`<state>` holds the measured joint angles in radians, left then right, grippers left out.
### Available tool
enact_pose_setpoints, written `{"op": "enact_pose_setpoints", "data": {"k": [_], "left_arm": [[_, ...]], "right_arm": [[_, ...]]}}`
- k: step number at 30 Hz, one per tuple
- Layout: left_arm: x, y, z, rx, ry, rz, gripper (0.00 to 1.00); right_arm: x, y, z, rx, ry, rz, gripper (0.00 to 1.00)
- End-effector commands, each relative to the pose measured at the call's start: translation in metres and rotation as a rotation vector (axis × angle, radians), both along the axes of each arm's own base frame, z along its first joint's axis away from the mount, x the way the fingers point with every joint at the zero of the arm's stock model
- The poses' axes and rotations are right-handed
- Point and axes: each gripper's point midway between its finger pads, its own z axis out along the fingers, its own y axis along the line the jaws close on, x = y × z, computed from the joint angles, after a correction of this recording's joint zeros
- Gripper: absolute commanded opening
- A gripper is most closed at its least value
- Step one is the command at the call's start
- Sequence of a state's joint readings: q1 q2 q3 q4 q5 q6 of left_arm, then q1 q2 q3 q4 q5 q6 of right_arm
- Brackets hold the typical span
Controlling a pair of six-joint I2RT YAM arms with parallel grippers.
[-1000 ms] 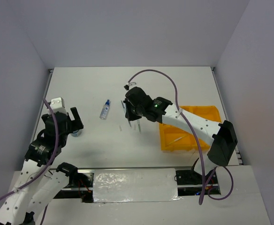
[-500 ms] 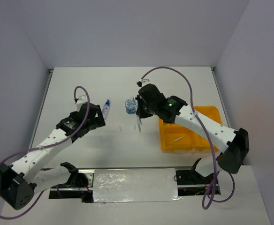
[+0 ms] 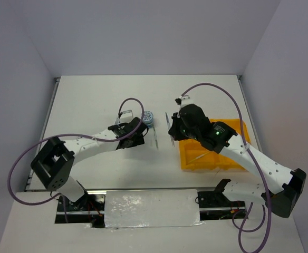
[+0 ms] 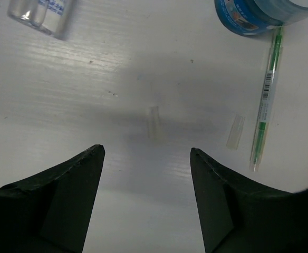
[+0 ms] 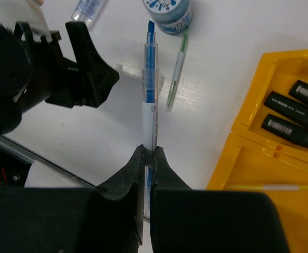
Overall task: Sort the stationery into containers
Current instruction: Pick up the pen cap from the center of the board.
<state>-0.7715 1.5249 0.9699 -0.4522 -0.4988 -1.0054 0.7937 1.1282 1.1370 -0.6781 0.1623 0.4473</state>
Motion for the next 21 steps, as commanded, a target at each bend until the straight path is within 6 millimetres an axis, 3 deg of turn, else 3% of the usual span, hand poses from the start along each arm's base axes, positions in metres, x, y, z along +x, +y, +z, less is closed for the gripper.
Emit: {"op": "enact_pose_setpoints", "data": {"k": [1,4,10,21], "left_arm": [[0.019,-0.02,-0.001,-0.049,-0.029,0.035,0.78],[0.024,-0.025,-0.009,-0.031,-0.012,0.037,0.7],[0.029,-0.029,-0.021,-0.001,0.017,0.037,0.64],[0.02,-0.016,-0.052,0.078,0.074,0.051,0.51]], "right_arm": [[-0.005,-0.007,-0.001,0.014,-0.018,0.0,0.0],[-0.009,-0.012,-0.004,0.018,-0.024,0.005,0.0],[-0.013,-0.014,-0.012,0.013,-0.022,0.02,0.0],[-0.015,-0.013,-0.012,0.006,-0.02,0.036,0.0]]}}
